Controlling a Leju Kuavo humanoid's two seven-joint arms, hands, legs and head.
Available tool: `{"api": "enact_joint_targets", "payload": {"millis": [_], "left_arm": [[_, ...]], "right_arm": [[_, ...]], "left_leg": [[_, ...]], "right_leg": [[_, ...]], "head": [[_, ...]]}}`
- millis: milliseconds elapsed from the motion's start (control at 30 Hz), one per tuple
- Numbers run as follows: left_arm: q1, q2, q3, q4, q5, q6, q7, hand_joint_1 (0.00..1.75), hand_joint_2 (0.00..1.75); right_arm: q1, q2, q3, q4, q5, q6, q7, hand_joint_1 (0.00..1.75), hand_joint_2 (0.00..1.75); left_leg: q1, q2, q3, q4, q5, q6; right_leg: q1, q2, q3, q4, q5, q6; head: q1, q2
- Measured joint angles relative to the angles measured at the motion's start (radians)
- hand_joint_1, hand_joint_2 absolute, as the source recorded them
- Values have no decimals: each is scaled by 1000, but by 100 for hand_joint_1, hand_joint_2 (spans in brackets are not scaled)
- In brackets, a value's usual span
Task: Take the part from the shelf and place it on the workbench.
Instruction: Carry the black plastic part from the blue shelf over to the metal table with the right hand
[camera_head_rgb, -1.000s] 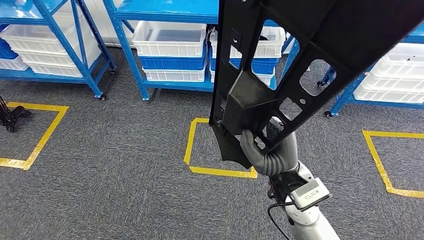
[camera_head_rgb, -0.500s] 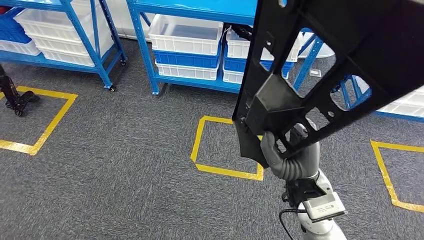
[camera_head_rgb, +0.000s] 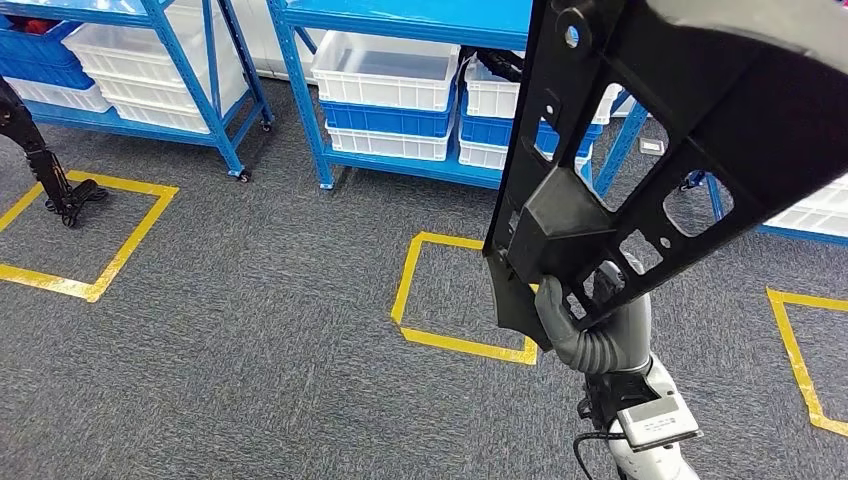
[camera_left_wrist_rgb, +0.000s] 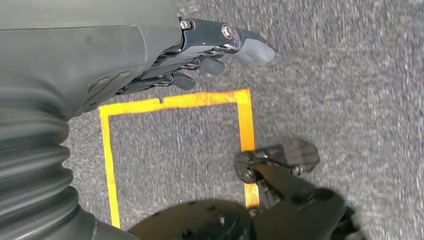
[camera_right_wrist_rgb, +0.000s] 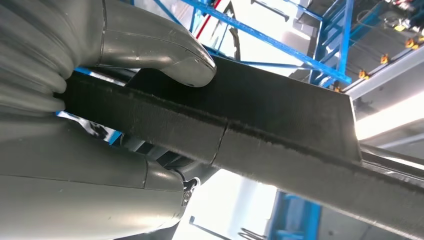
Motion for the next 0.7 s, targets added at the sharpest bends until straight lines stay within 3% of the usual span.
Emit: {"api": "enact_joint_targets", "payload": {"millis": [67, 133, 167, 233, 300, 400, 467, 500, 567, 633, 667, 700], "left_arm": [[0, -3, 0, 0, -7, -8, -1, 0, 175], [0, -9, 0, 0, -12, -18, -2, 0, 175], [-1, -12, 0, 0, -14, -24, -2, 0, 175], [-1, -19, 0, 0, -22, -39, -1, 0, 175], [-3, -29, -2, 1, -38, -54, 3, 0, 175], [-9, -41, -10, 2, -61, -64, 2, 0, 175], [-14, -45, -11, 2, -57, -60, -17, 0, 175], [-17, -46, -11, 2, -52, -56, -31, 0, 175], [-28, -47, -10, 2, -30, -48, -60, 0, 175], [-38, -47, -4, 1, -10, -45, -79, 0, 175], [-43, -46, -2, 1, -7, -46, -83, 0, 175], [-48, -45, 0, 1, -6, -46, -84, 0, 175]], "right_arm": [[9, 0, 0, 0, 4, 0, 7, 175, 175], [16, 1, 1, 0, 13, 0, 14, 175, 175], [18, 2, 4, 0, 22, -1, 18, 175, 175], [22, 5, 14, 0, 55, -12, 27, 175, 175], [25, 6, 29, -1, 94, -33, 39, 175, 175], [23, 5, 49, -3, 120, -47, 51, 175, 175], [11, 4, 60, -3, 124, -47, 52, 175, 175], [-1, 3, 64, -3, 123, -45, 50, 175, 175], [-32, 4, 74, 1, 111, -36, 45, 175, 175], [-60, 9, 86, 9, 97, -25, 39, 175, 175], [-72, 13, 91, 14, 93, -21, 36, 175, 175], [-85, 17, 96, 19, 88, -18, 33, 175, 175]], "left_leg": [[0, 8, -63, 137, -66, -5], [2, 13, -91, 197, -76, -9], [3, 15, -77, 169, -53, -10], [7, 31, -4, 33, 9, -9], [5, 40, 46, -66, 39, -2], [-1, 28, 47, -81, 41, 14], [1, 19, 46, -86, 47, 27], [3, 15, 45, -88, 49, 32], [2, 7, 39, -88, 52, 39], [2, -6, 36, -88, 54, 40], [2, -13, 35, -88, 55, 40], [2, -20, 36, -88, 56, 38]], "right_leg": [[2, -8, 0, 0, -1, -5], [3, -15, 1, 1, -2, -6], [2, -17, 2, 1, -3, -5], [3, -21, 6, 4, -8, 1], [9, -25, 7, 9, -14, 11], [11, -34, 4, 10, -17, 23], [8, -27, -13, 44, -39, 28], [7, -19, -36, 89, -61, 27], [6, -6, -105, 229, -116, 22], [5, -2, -147, 309, -135, 27], [4, -2, -138, 287, -119, 34], [2, 1, -109, 227, -92, 42]], "head": [[-2, 0], [-2, 0], [-2, 0], [-3, 0], [-2, 0], [-1, 0], [0, 0], [2, 0], [4, 0], [4, 0], [4, 0], [4, 0]]}}
